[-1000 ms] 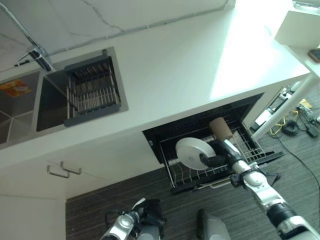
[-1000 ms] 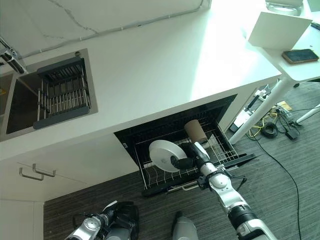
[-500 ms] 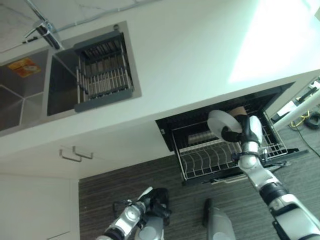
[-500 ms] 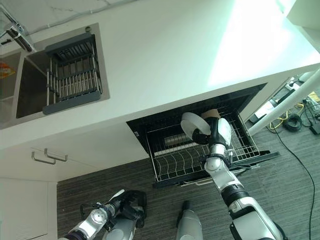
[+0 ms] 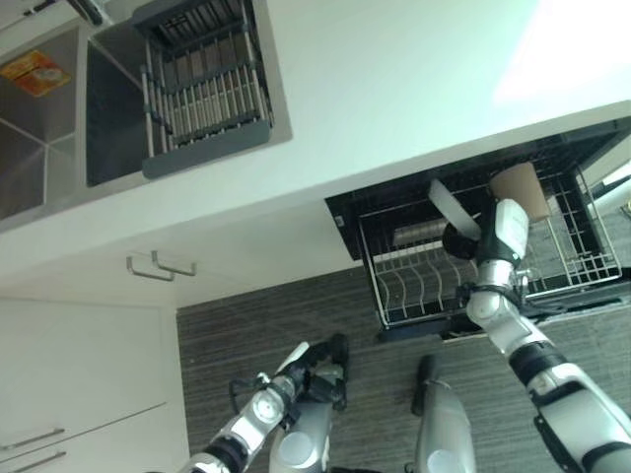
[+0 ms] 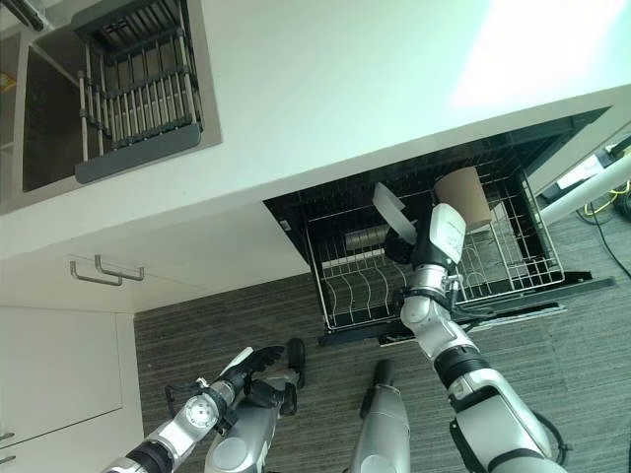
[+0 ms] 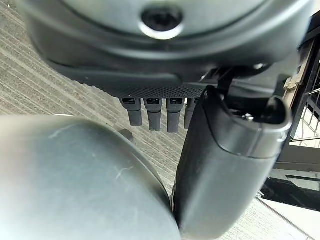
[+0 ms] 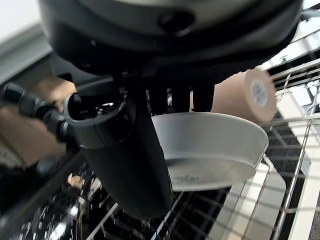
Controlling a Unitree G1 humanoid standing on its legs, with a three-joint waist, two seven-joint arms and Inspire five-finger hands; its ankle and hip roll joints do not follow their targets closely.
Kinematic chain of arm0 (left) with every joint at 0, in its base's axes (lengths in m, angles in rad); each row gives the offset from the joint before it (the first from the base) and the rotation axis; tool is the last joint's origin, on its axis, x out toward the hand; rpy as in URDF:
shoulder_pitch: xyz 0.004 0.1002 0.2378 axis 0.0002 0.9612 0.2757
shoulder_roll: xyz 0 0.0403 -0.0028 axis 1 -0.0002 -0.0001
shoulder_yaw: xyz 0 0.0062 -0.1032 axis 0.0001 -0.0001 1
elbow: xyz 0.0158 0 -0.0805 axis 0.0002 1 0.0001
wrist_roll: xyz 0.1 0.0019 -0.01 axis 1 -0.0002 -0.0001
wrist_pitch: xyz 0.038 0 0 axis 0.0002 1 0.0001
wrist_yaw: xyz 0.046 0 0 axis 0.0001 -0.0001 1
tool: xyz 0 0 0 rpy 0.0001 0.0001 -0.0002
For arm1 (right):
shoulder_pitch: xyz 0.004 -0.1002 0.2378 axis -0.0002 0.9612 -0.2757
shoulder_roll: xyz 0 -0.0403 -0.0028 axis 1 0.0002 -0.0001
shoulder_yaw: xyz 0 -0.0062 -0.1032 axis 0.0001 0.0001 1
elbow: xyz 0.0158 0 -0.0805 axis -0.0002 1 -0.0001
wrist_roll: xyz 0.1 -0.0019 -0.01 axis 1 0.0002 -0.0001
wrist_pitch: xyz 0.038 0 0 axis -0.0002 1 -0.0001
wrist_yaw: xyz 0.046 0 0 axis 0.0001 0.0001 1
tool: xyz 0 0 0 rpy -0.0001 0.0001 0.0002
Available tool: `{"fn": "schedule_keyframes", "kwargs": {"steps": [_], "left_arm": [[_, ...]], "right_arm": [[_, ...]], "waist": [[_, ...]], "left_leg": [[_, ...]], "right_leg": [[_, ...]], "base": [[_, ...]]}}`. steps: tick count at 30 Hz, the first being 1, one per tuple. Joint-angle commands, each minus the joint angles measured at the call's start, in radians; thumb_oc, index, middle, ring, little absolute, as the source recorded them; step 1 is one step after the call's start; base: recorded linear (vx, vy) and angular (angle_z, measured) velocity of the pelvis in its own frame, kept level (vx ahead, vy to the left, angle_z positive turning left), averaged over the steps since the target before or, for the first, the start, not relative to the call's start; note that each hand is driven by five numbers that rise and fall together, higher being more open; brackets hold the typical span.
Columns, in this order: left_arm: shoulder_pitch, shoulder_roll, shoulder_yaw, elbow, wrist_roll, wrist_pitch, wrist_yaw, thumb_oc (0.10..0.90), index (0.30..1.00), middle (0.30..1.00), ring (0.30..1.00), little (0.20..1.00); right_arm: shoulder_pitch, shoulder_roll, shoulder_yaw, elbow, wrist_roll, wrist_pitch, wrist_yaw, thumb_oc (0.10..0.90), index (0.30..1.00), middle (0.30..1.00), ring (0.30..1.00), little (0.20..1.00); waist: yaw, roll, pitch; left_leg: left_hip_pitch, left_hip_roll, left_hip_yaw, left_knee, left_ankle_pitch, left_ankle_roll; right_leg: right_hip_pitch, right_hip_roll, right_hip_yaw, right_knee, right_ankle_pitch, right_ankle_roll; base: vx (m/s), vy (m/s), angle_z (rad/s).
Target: Place the dishes in the dishwasher.
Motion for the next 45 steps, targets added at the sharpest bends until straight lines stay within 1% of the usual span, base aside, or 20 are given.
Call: {"fn": "schedule_keyframes", "kwargs": {"steps": [1, 2, 3, 4, 5, 7, 10, 17, 20, 24, 26, 27, 28, 29, 30, 31, 33, 34, 40, 45], "left_arm": [[0.117, 0.086, -0.069, 0.027, 0.036, 0.02, 0.033, 0.8, 0.9, 0.9, 0.9, 0.9], [0.116, 0.082, -0.069, 0.029, 0.04, 0.015, 0.039, 0.8, 0.9, 0.9, 0.9, 0.9], [0.123, 0.075, -0.068, 0.032, 0.053, 0.01, 0.058, 0.8, 0.9, 0.9, 0.9, 0.9], [0.11, 0.085, -0.068, 0.0, 0.037, 0.027, 0.049, 0.8, 0.9, 0.9, 0.9, 0.9], [0.093, 0.092, -0.08, -0.018, 0.012, 0.038, 0.036, 0.8, 0.9, 0.9, 0.9, 0.9], [0.086, 0.096, -0.081, -0.015, 0.002, 0.033, 0.033, 0.8, 0.9, 0.9, 0.9, 0.9], [0.08, 0.094, -0.087, -0.013, -0.008, 0.031, 0.041, 0.8, 0.9, 0.9, 0.9, 0.9], [0.075, 0.089, -0.099, -0.03, -0.021, 0.042, 0.065, 0.8, 0.9, 0.9, 0.9, 0.9], [0.072, 0.09, -0.107, -0.036, -0.013, 0.033, 0.083, 0.8, 0.9, 0.9, 0.9, 0.9], [0.061, 0.098, -0.124, -0.051, 0.001, 0.027, 0.109, 0.8, 0.9, 0.9, 0.9, 0.9], [0.057, 0.101, -0.129, -0.053, 0.003, 0.024, 0.12, 0.8, 0.9, 0.9, 0.9, 0.9], [0.054, 0.104, -0.134, -0.057, 0.001, 0.026, 0.123, 0.8, 0.9, 0.9, 0.9, 0.9], [0.051, 0.108, -0.138, -0.067, -0.005, 0.035, 0.123, 0.8, 0.9, 0.9, 0.9, 0.9], [0.05, 0.111, -0.137, -0.074, -0.007, 0.04, 0.121, 0.8, 0.9, 0.9, 0.9, 0.9], [0.05, 0.114, -0.135, -0.078, -0.007, 0.044, 0.119, 0.8, 0.9, 0.9, 0.9, 0.9], [0.044, 0.125, -0.129, -0.096, -0.004, 0.061, 0.108, 0.8, 0.9, 0.9, 0.9, 0.9], [0.039, 0.142, -0.122, -0.116, -0.001, 0.078, 0.098, 0.8, 0.9, 0.9, 0.9, 0.9], [0.035, 0.154, -0.117, -0.131, 0.0, 0.092, 0.089, 0.8, 0.9, 0.9, 0.9, 0.9], [0.037, 0.173, -0.122, -0.148, -0.005, 0.121, 0.08, 0.8, 0.9, 0.9, 0.9, 0.9], [0.04, 0.169, -0.126, -0.14, -0.011, 0.135, 0.08, 0.8, 0.9, 0.9, 0.9, 0.9]], "right_arm": [[-0.091, -0.017, 0.012, -0.024, -0.079, -0.056, -0.024, 0.4, 0.3, 0.3, 0.3, 0.3], [-0.087, -0.012, 0.025, -0.03, -0.065, -0.056, -0.032, 0.4, 0.3, 0.3, 0.3, 0.3], [-0.074, -0.002, 0.024, -0.063, 0.02, -0.079, -0.142, 0.4, 0.3, 0.3, 0.3, 0.3], [-0.096, -0.006, -0.004, -0.051, 0.006, -0.097, -0.112, 0.4, 0.3, 0.3, 0.3, 0.3], [-0.133, -0.013, -0.008, -0.028, 0.002, -0.094, -0.111, 0.4, 0.3, 0.3, 0.3, 0.3], [-0.142, -0.019, -0.014, -0.015, 0.013, -0.087, -0.113, 0.4, 0.3, 0.3, 0.3, 0.3], [-0.133, -0.024, -0.023, 0.012, -0.016, -0.076, -0.123, 0.4, 0.3, 0.3, 0.3, 0.3], [-0.088, -0.043, -0.004, 0.069, -0.084, -0.061, -0.08, 0.4, 0.3, 0.3, 0.3, 0.3], [-0.081, -0.048, 0.021, 0.102, -0.157, -0.058, -0.07, 0.4, 0.3, 0.3, 0.3, 0.3], [-0.091, -0.069, 0.054, 0.132, -0.169, -0.05, -0.065, 0.4, 0.3, 0.3, 0.3, 0.3], [-0.101, -0.078, 0.065, 0.145, -0.159, -0.044, -0.04, 0.4, 0.3, 0.3, 0.3, 0.3], [-0.107, -0.082, 0.072, 0.157, -0.145, -0.04, -0.004, 0.417, 0.326, 0.326, 0.326, 0.326], [-0.111, -0.084, 0.082, 0.171, -0.13, -0.028, 0.083, 0.8, 0.9, 0.9, 0.9, 0.9], [-0.112, -0.085, 0.088, 0.174, -0.12, -0.008, 0.14, 0.8, 0.9, 0.9, 0.9, 0.9], [-0.112, -0.086, 0.092, 0.176, -0.099, -0.01, 0.197, 0.8, 0.9, 0.9, 0.9, 0.9], [-0.11, -0.075, 0.097, 0.195, -0.063, -0.001, 0.359, 0.8, 0.9, 0.9, 0.9, 0.9], [-0.108, -0.066, 0.108, 0.21, -0.045, 0.018, 0.491, 0.8, 0.9, 0.9, 0.9, 0.9], [-0.102, -0.06, 0.116, 0.225, -0.073, 0.027, 0.542, 0.8, 0.9, 0.9, 0.9, 0.9], [-0.11, -0.038, 0.115, 0.306, -0.091, 0.048, 0.629, 0.8, 0.9, 0.9, 0.9, 0.9], [-0.107, -0.02, 0.1, 0.331, -0.104, 0.069, 0.624, 0.8, 0.9, 0.9, 0.9, 0.9]], "waist": [[0.011, -0.021, -0.039], [0.01, -0.018, -0.033], [0.011, -0.024, -0.02], [0.01, -0.017, -0.014], [0.007, 0.0, 0.001], [0.002, 0.002, 0.004], [-0.003, 0.003, 0.004], [-0.011, 0.004, 0.004], [-0.004, 0.006, 0.004], [0.004, 0.007, 0.004], [0.008, 0.004, 0.004], [0.01, 0.004, 0.004], [0.014, 0.002, 0.004], [0.015, 0.0, 0.004], [0.016, -0.002, 0.004], [0.02, -0.008, 0.004], [0.024, -0.017, 0.004], [0.027, -0.022, 0.004], [0.041, -0.036, 0.004], [0.042, -0.037, 0.004]], "left_leg": [[0.018, 0.0, -0.075, 0.114, -0.224, -0.013], [0.015, 0.001, -0.072, 0.114, -0.222, -0.013], [0.021, 0.005, -0.072, 0.114, -0.225, -0.008], [0.005, 0.003, -0.07, 0.114, -0.218, -0.004], [0.002, 0.002, -0.067, 0.114, -0.219, -0.007], [-0.008, 0.001, -0.06, 0.114, -0.213, -0.007], [-0.011, 0.002, -0.053, 0.114, -0.217, -0.008], [-0.049, -0.001, -0.05, 0.114, -0.202, -0.008], [-0.083, -0.004, -0.053, 0.114, -0.196, -0.007], [-0.132, -0.008, -0.059, 0.114, -0.181, -0.004], [-0.157, -0.009, -0.062, 0.114, -0.175, -0.003], [-0.17, -0.01, -0.065, 0.114, -0.171, -0.002], [-0.183, -0.013, -0.07, 0.114, -0.169, -0.001], [-0.189, -0.013, -0.071, 0.114, -0.167, -0.001], [-0.192, -0.013, -0.071, 0.114, -0.166, -0.001], [-0.202, -0.012, -0.072, 0.114, -0.164, 0.001], [-0.206, -0.01, -0.074, 0.114, -0.161, 0.001], [-0.209, -0.008, -0.074, 0.114, -0.159, 0.002], [-0.191, -0.001, -0.077, 0.114, -0.16, 0.006], [-0.165, 0.004, -0.074, 0.114, -0.165, 0.006]], "right_leg": [[0.019, -0.035, -0.045, -0.107, 0.027, 0.04], [0.015, -0.035, -0.044, -0.107, 0.03, 0.04], [0.018, -0.035, -0.044, -0.107, 0.033, 0.038], [0.001, -0.04, -0.048, -0.107, 0.042, 0.04], [-0.002, -0.038, -0.049, -0.107, 0.04, 0.041], [-0.011, -0.04, -0.047, -0.107, 0.044, 0.042], [-0.019, -0.038, -0.044, -0.107, 0.043, 0.044], [-0.064, -0.043, -0.041, -0.107, 0.06, 0.046], [-0.097, -0.049, -0.05, -0.107, 0.069, 0.05], [-0.143, -0.054, -0.056, -0.107, 0.085, 0.053], [-0.166, -0.055, -0.058, -0.107, 0.091, 0.054], [-0.176, -0.054, -0.058, -0.107, 0.094, 0.054], [-0.187, -0.054, -0.059, -0.107, 0.095, 0.054], [-0.192, -0.054, -0.059, -0.107, 0.097, 0.055], [-0.194, -0.054, -0.06, -0.107, 0.098, 0.055], [-0.202, -0.054, -0.061, -0.107, 0.099, 0.054], [-0.205, -0.053, -0.064, -0.107, 0.101, 0.053], [-0.206, -0.052, -0.067, -0.107, 0.103, 0.053], [-0.184, -0.048, -0.079, -0.107, 0.102, 0.053], [-0.155, -0.044, -0.085, -0.107, 0.096, 0.052]], "base": [[-0.03, 0.035, 0.01], [0.0, 0.0, 0.0], [-0.05, -0.005, 0.02], [-0.08, 0.052, -0.01], [-0.12, 0.094, -0.01], [-0.07, 0.067, 0.01], [-0.02, 0.02, 0.02], [-0.01, 0.002, 0.0], [-0.03, -0.022, 0.01], [-0.04, -0.03, 0.06], [-0.04, -0.028, 0.07], [-0.03, -0.032, 0.03], [0.0, 0.0, 0.0], [-0.01, -0.019, 0.05], [0.0, -0.039, 0.07], [0.0, -0.053, 0.1], [0.0, -0.073, 0.07], [0.0, -0.074, 0.06], [0.01, -0.051, 0.05], [0.01, -0.01, 0.06]]}}
